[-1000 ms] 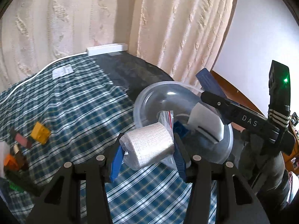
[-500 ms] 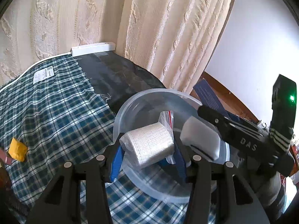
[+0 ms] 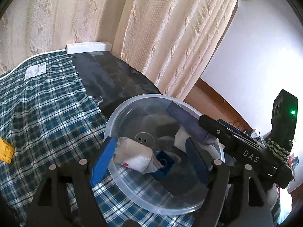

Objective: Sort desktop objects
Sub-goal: 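Carry the tape roll and glove box into the clear bowl and release both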

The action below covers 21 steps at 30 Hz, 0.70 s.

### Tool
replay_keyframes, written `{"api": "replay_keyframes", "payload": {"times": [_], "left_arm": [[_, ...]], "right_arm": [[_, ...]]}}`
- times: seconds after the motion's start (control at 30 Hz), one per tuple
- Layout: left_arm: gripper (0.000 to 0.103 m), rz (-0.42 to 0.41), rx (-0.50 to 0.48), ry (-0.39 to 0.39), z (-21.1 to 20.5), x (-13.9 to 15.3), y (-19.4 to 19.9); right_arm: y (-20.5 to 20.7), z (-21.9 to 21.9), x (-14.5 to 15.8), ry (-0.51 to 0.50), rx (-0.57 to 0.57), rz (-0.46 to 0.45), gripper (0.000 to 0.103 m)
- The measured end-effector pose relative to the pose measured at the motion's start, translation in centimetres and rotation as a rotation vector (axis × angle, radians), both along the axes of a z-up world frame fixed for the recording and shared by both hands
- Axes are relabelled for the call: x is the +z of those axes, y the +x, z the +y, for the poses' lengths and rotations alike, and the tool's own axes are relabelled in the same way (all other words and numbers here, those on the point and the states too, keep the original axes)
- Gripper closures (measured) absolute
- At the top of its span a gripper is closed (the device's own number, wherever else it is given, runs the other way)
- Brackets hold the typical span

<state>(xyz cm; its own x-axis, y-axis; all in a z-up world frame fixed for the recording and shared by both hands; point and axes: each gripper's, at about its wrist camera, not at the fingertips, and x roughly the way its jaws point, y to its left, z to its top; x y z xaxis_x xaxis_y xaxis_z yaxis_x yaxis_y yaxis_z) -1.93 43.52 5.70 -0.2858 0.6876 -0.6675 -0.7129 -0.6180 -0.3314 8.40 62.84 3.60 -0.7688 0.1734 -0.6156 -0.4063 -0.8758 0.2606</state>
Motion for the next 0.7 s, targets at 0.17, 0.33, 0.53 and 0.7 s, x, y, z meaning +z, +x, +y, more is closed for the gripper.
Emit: {"api": "replay_keyframes", "payload": {"times": [0.17,0.33,0.53,0.7], "left_arm": [[0.023,0.018,0.025,-0.035,-0.7,0.1,0.4],[0.023,0.04,0.063,-0.071,-1.8,0.2,0.9],[0.023,0.079,0.111,-0.108,-3.6,0.3,1.7],[0.023,0.095,0.153,-0.106,-5.8,0.8,2.2]], "right_arm": [[0.7,-0.2,0.3,-0.013,-0.006,0.018,0.022],[1.2,-0.7,0.7,-0.019,-0.007,0.037,0.022],[1.3,-2.6,1.0,-0.007,0.02,0.049,0.022],[1.1,-4.7,1.2,-0.007,0.06,0.06,0.022]]}}
